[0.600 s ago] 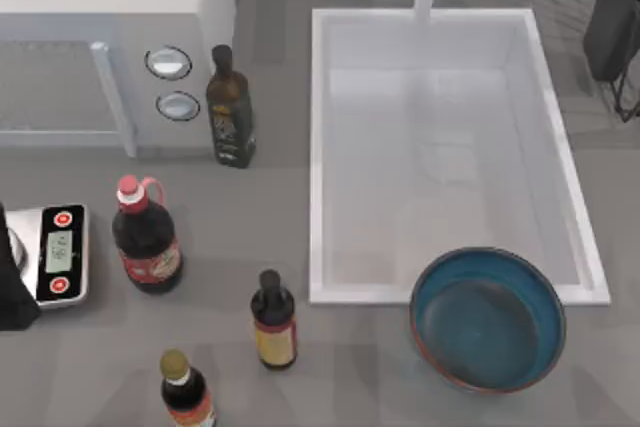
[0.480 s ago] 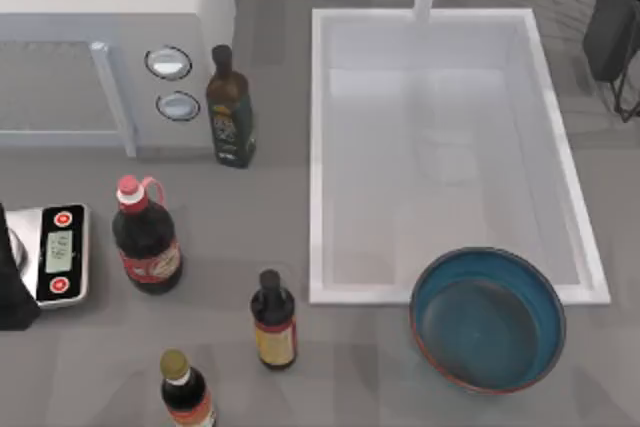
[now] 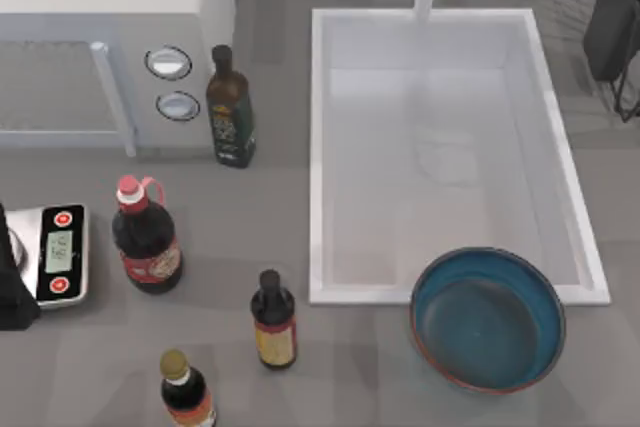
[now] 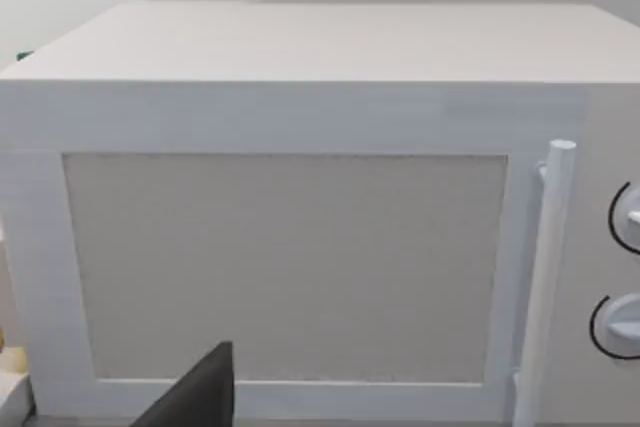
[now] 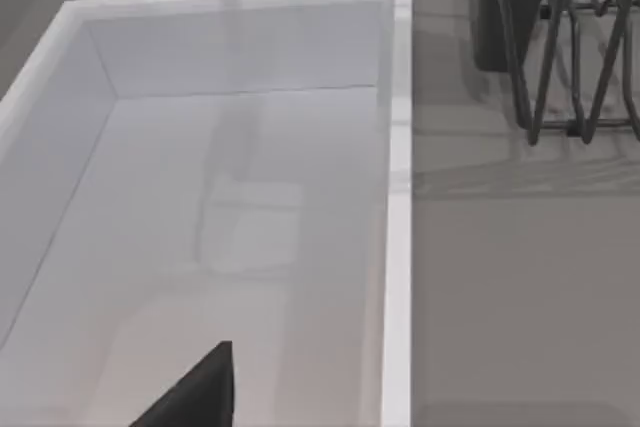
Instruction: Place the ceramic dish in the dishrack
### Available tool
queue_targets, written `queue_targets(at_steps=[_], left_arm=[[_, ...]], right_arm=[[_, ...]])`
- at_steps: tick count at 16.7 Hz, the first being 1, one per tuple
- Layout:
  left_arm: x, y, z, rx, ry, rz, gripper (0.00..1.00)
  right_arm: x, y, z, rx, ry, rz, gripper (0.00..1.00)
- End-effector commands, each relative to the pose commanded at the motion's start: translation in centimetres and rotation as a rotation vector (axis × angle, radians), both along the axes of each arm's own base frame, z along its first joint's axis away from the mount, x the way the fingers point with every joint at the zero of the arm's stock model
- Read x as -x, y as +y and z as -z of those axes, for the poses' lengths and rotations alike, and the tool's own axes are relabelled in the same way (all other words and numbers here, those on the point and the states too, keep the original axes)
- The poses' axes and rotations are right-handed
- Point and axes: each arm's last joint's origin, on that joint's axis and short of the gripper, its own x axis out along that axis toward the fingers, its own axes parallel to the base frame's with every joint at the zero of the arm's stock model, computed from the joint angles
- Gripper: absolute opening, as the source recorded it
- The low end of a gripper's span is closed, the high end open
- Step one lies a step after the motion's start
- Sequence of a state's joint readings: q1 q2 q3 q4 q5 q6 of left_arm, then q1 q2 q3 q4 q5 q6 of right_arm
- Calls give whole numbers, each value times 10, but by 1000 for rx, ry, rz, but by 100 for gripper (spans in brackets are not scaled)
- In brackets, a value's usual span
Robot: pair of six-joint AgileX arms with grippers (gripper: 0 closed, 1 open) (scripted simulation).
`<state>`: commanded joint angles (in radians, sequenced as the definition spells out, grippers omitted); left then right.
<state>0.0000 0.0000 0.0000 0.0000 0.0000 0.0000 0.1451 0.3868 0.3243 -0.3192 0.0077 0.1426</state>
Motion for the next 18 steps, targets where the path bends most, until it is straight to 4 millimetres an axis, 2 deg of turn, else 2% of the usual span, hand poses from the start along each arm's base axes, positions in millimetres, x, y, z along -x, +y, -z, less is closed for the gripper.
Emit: queue_targets(at_steps=[4,9,14,18], left_arm=[[0,0,0,0,0,0,100],[0,0,0,0,0,0,100],[0,0,0,0,0,0,100],[0,0,0,0,0,0,100]], right_arm=[[-35,24,-19,-10,416,-39,100],[-79,65,-27,54,832,-31,100],[-108,102,-24,138,1062,4,100],[-112,109,-24,155,1096,12,100]])
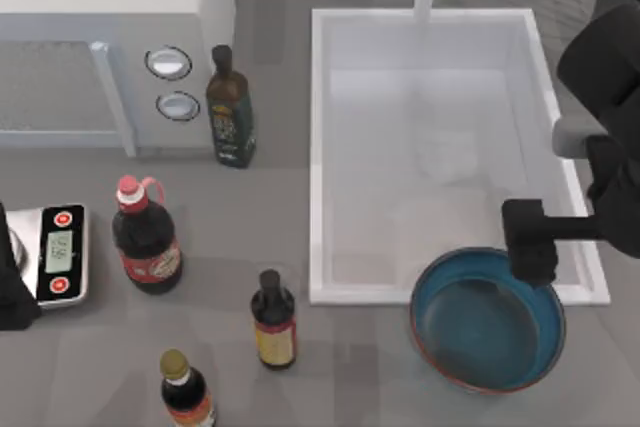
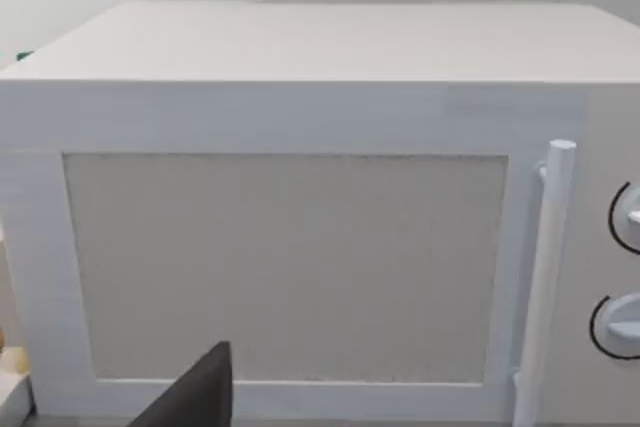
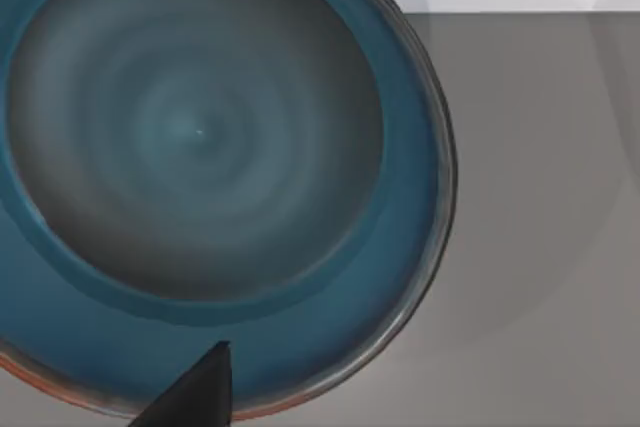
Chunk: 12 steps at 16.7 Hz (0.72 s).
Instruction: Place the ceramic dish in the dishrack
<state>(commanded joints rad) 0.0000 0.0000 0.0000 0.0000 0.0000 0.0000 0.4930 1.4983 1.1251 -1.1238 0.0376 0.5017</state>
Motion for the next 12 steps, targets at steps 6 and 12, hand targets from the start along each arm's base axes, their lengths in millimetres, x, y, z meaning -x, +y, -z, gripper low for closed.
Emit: queue_targets(at_steps=[6,12], left_arm=[[0,0,0,0,0,0,100],[0,0,0,0,0,0,100]], right_arm=[[-2,-1,11,2,3,1,100],[-10,2,76,-5,-10,0,100]])
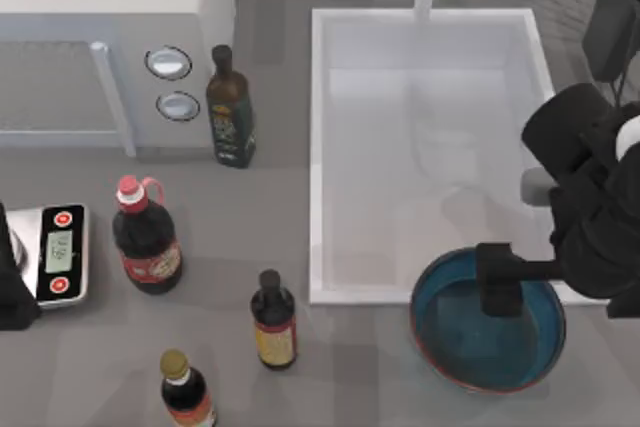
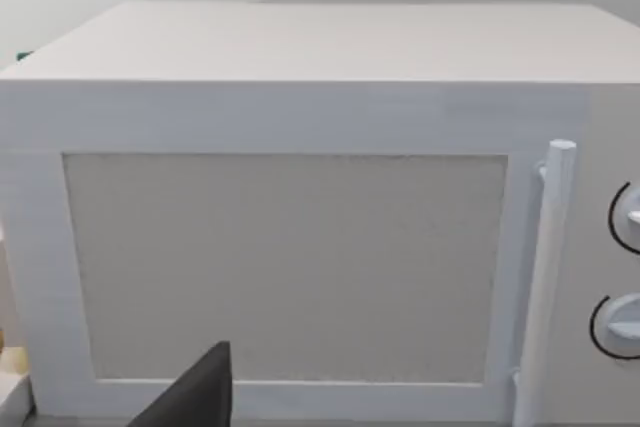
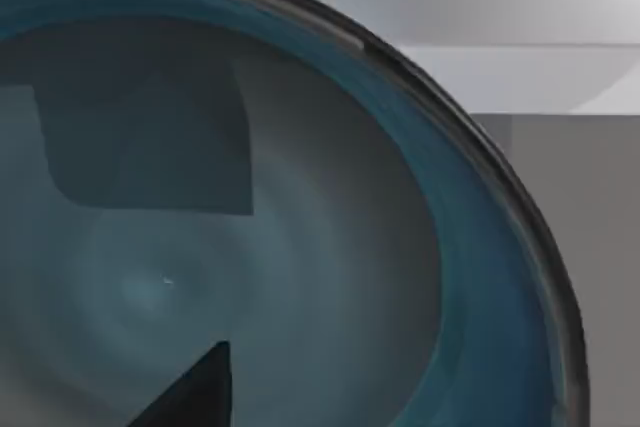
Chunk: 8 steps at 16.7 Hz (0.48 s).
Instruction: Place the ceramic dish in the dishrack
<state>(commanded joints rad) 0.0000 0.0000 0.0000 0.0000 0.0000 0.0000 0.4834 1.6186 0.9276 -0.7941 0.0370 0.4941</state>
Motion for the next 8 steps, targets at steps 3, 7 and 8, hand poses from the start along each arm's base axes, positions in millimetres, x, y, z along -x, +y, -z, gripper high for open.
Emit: queue_targets(at_steps=[3,7,8], left_arm=[[0,0,0,0,0,0,100],[0,0,0,0,0,0,100],[0,0,0,0,0,0,100]], right_arm=[[2,-1,22,5,9,0,100],[2,-1,23,5,10,0,100],[2,-1,23,5,10,0,92]])
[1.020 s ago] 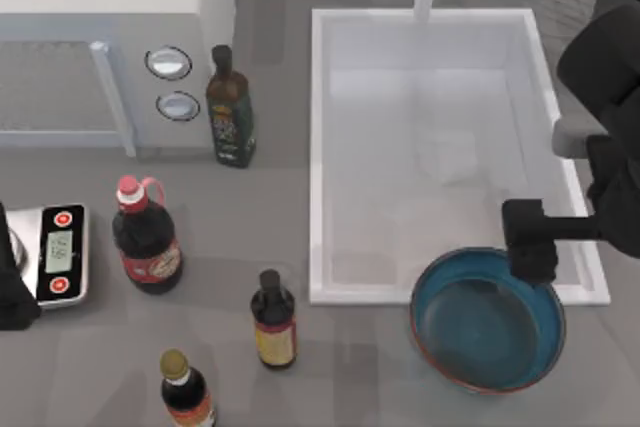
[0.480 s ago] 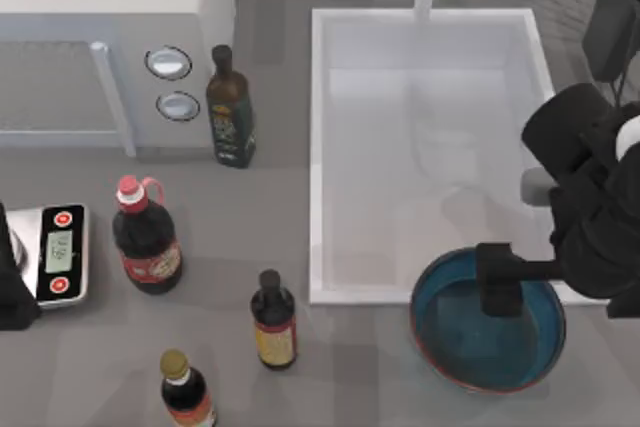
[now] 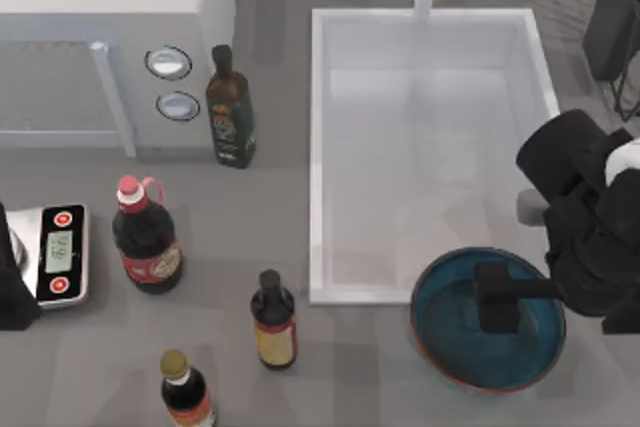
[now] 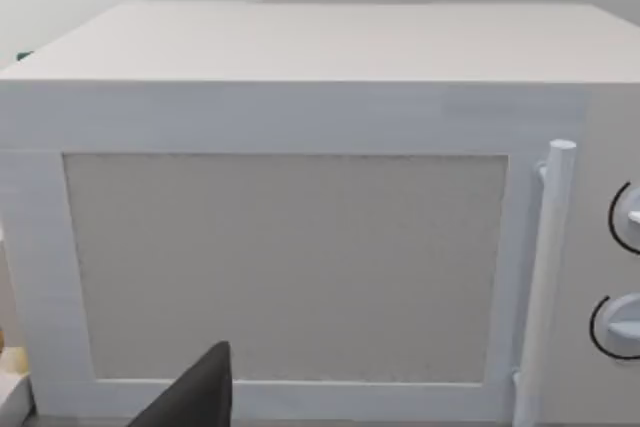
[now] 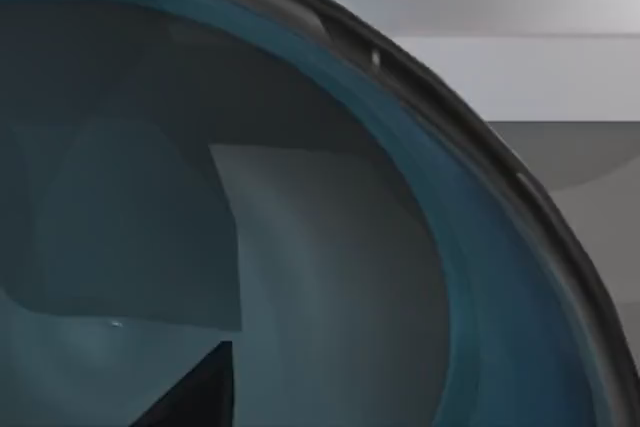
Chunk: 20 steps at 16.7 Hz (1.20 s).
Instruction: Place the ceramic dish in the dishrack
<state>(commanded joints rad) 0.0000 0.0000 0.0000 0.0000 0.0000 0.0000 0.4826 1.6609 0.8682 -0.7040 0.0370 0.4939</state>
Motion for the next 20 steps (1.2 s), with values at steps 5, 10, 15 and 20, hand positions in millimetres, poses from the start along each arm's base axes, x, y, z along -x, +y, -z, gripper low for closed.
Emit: queue_targets(at_steps=[5,10,15,20], left_arm=[[0,0,0,0,0,0,100],[0,0,0,0,0,0,100],[0,0,0,0,0,0,100],[0,0,0,0,0,0,100]], right_arm=[[0,0,0,0,0,0,55],[0,0,0,0,0,0,17],[0,0,0,0,0,0,0],[0,0,0,0,0,0,0]])
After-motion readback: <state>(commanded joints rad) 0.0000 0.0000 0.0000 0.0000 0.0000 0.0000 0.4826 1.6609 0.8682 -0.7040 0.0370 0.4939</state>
